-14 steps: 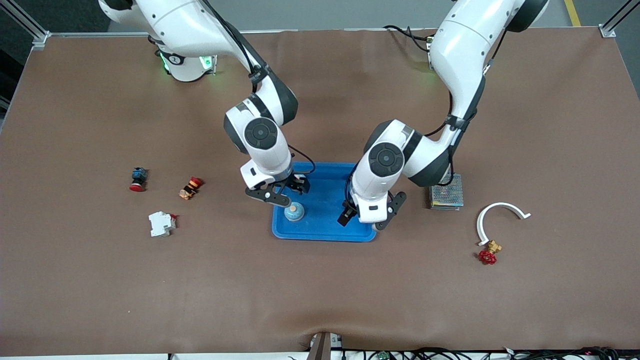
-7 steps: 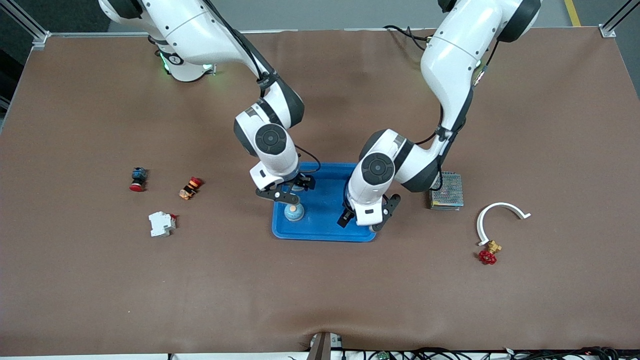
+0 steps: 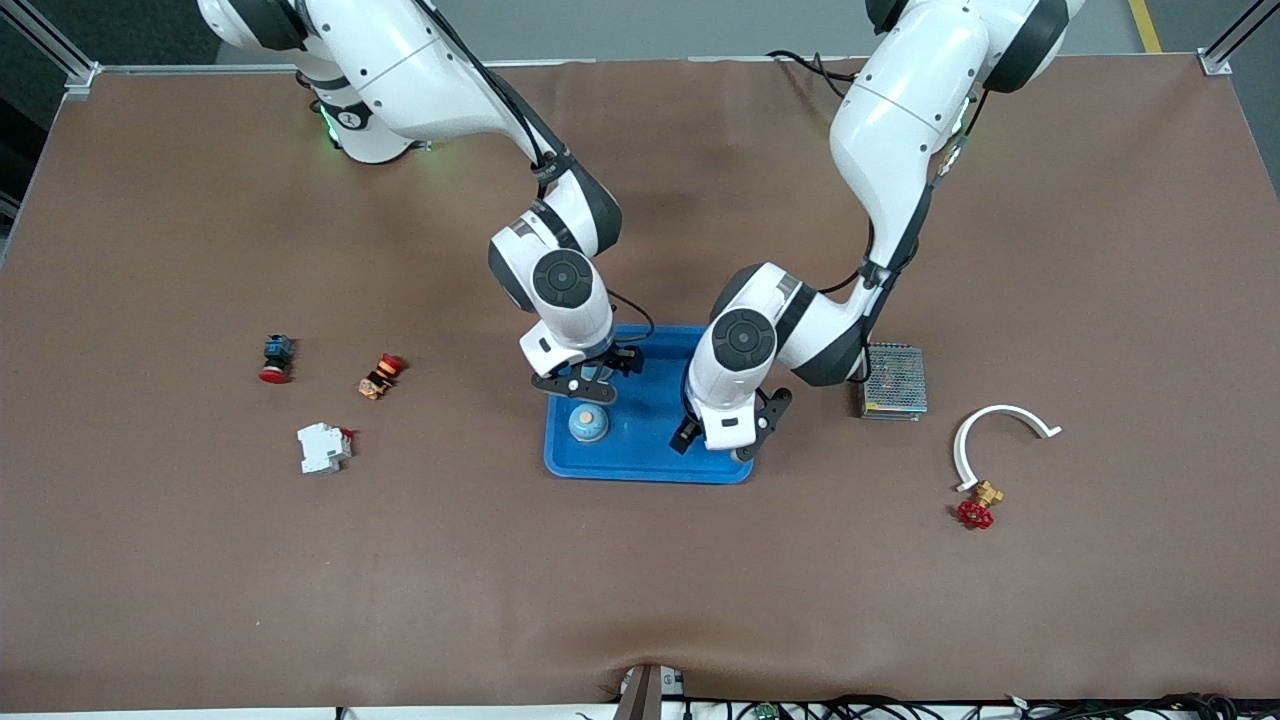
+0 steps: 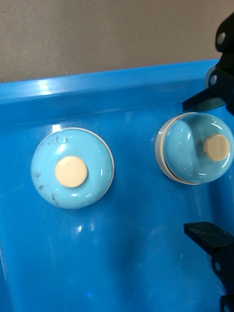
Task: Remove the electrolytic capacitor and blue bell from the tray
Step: 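Close the right gripper on the bell while the left gripper grasps the capacitor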
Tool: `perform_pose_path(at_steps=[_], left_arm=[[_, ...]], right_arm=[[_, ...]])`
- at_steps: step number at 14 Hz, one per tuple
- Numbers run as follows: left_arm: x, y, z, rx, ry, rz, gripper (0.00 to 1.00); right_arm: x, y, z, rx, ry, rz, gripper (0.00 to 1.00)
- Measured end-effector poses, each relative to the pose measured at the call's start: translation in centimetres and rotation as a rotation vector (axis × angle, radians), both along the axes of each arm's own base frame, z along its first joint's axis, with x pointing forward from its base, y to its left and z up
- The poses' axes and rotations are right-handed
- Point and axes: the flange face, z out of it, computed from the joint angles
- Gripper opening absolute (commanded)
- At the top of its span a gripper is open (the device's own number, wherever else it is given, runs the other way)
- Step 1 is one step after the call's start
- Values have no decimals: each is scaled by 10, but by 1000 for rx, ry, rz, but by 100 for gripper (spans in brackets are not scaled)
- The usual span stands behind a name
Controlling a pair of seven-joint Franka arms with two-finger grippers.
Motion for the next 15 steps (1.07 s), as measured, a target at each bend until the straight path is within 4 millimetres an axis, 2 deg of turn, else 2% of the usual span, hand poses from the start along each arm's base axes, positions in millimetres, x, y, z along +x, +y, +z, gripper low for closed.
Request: perform_pose_path(at_steps=[7, 11, 12, 13, 14, 15], left_arm=[[-4, 0, -14, 17, 12, -3, 100], [-11, -8, -20, 23, 20, 7, 100], [-11, -9, -20, 23, 19, 7, 87], [-11, -8, -20, 24, 19, 8, 70], [-11, -8, -20, 24, 19, 9, 57], [-10, -7, -20, 25, 18, 10, 47]], right_arm=[[-2, -1, -6, -6, 8, 0, 100], [-5, -1, -12, -13, 16, 4, 100], [-6, -1, -14, -15, 18, 4, 88], [-6, -2, -16, -17, 21, 4, 56], [-7, -3, -18, -19, 23, 4, 19], [-8, -3, -19, -21, 25, 3, 0]])
